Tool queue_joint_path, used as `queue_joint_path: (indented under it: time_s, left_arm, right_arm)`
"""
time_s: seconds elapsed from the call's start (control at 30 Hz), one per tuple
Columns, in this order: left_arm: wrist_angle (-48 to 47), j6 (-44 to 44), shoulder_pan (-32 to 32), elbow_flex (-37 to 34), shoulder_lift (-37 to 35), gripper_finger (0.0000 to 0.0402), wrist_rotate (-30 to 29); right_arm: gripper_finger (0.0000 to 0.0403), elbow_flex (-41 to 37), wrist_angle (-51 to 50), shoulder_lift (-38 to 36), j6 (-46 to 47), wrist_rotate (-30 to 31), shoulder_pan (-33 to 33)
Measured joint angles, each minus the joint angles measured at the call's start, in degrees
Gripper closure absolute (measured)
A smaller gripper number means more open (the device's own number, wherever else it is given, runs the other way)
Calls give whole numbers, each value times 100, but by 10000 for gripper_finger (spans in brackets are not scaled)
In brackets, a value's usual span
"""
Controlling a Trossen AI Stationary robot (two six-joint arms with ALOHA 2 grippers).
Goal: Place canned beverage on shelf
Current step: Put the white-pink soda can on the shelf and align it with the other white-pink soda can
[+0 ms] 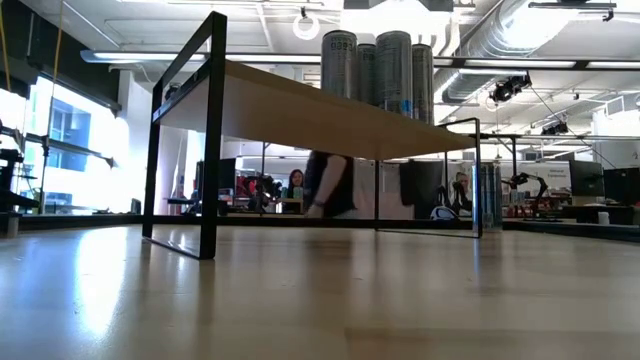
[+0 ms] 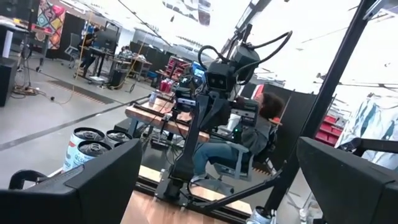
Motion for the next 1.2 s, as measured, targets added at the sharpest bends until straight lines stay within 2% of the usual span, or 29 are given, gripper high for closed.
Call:
queue_joint_path:
  time_s: [0.23,0.4,0.47,0.57,0.77,0.9,1.03,1.2]
  left_arm:
    - [35,-199,2,0,120,3,-56]
    - [19,-577,2,2,238,3,-138]
    - [24,-635,2,1,284,3,-138]
    - [25,-639,2,2,354,3,-138]
    - [25,-641,2,2,447,3,-138]
    - [25,-641,2,2,462,3,-138]
    - [30,-641,2,2,460,3,-138]
    - [29,-641,2,2,460,3,-138]
  right_arm:
    - [402,0,-19,28,-232,-208,0]
    - [384,0,-326,27,-78,-777,0]
    - [358,0,-508,27,25,-1169,0]
    - [297,0,-804,27,89,-1532,2]
    - [142,-2,-1061,27,270,-1662,233]
    - [64,-2,-1094,60,458,-1674,450]
    - [26,-7,-1081,58,423,-1655,591]
    - [18,-7,-1055,60,399,-1655,610]
